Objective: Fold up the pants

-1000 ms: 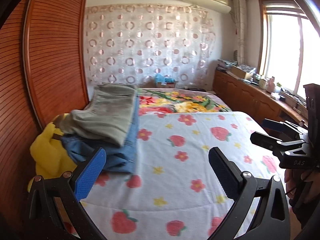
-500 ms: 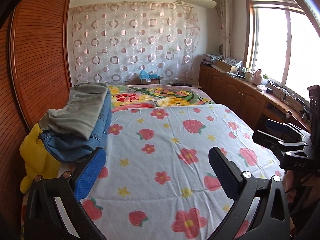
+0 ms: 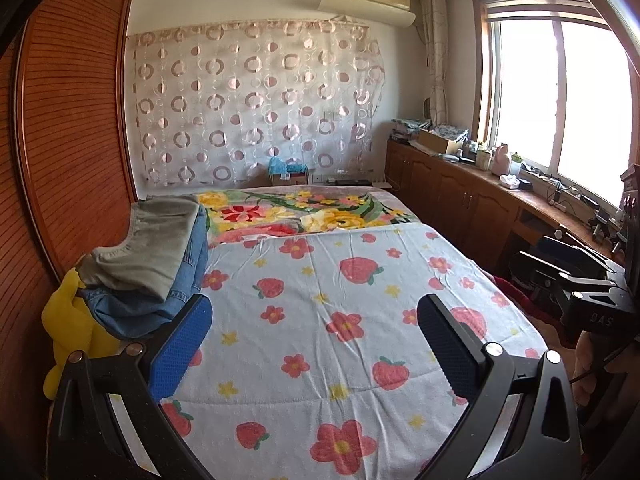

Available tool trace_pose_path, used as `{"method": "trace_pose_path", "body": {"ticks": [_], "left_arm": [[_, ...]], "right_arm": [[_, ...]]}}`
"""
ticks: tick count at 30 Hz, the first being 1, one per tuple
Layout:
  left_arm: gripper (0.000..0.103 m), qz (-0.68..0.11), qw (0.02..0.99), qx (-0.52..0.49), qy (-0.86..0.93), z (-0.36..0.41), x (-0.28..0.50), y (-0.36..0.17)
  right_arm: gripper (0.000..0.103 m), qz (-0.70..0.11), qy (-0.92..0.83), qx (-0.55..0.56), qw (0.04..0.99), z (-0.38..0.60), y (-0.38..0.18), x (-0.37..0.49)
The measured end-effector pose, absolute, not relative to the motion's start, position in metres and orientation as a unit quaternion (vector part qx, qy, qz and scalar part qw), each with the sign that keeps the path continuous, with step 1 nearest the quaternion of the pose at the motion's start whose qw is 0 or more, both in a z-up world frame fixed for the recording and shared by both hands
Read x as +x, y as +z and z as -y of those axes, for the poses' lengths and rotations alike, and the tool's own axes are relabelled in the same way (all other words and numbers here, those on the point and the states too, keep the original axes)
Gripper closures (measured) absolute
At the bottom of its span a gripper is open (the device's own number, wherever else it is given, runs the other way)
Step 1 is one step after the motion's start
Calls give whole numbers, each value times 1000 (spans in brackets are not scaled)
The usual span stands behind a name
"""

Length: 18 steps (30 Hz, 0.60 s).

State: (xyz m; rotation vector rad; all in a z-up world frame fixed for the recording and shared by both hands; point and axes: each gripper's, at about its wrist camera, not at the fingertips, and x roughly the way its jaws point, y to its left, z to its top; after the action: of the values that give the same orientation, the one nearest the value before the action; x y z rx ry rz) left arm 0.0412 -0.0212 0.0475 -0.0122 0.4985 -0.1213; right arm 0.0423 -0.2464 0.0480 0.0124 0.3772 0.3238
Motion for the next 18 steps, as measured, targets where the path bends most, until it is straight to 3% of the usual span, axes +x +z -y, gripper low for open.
{"method": "trace_pose_path", "body": {"ticks": [18], "left_arm": [[0,-195,979,-2,-55,20,21,89]], "right_arm": [[9,-141,146,9,979,251,48,16]]}}
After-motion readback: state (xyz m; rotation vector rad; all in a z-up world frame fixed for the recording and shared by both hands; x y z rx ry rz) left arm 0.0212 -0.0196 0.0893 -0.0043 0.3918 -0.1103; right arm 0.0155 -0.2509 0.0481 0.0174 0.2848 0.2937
